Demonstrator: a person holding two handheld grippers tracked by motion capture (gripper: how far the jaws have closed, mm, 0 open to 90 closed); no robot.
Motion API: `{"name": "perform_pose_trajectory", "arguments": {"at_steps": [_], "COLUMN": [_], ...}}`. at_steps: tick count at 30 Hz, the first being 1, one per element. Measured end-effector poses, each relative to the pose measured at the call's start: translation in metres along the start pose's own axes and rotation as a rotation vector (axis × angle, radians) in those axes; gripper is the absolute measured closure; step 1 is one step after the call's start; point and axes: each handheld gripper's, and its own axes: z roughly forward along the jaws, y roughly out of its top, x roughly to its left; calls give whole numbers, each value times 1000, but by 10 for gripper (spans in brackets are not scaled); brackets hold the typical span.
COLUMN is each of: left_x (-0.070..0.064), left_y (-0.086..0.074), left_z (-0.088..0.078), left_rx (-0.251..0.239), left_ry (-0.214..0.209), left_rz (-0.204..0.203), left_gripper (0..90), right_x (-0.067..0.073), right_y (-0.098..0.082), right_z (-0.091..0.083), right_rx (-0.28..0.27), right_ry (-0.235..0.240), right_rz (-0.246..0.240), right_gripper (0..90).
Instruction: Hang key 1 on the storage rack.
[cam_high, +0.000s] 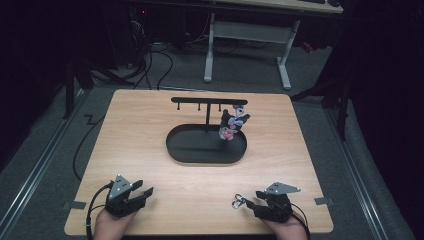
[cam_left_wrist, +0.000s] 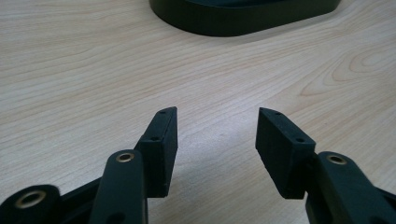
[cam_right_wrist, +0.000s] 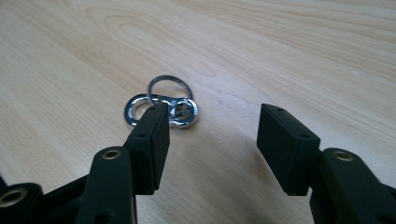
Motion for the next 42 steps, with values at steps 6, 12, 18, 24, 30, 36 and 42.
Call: {"name": "perform_pose_trajectory", "arguments": {"at_steps": [6, 12, 18, 24, 30, 36, 42], "left_x": [0, -1, -4, -3, -2, -4, -4], "left_y": [2, 3, 6, 5, 5, 5, 5], "left_z": [4, 2, -4, -5, -5, -3, -4], "left_rx": [1, -7, -32, -34, -34, -30, -33], "left_ry": [-35, -55, -63, -63, -63, -68, -68], "left_rz": [15, 34, 39, 34, 33, 37, 42], "left_gripper": [487, 482, 478, 478, 478, 477, 476], "right_x": [14, 22, 29, 38, 39, 40, 44], "right_y": [15, 31, 39, 46, 47, 49, 52], "right_z": [2, 8, 18, 24, 26, 25, 27], "right_rx": [115, 240, 295, 310, 320, 320, 335], "right_ry": [-7, -51, -65, -86, -83, -86, -103], "right_rz": [-110, -188, -220, -268, -272, -283, -300], "right_gripper": [452, 453, 470, 515, 567, 593, 621]}}
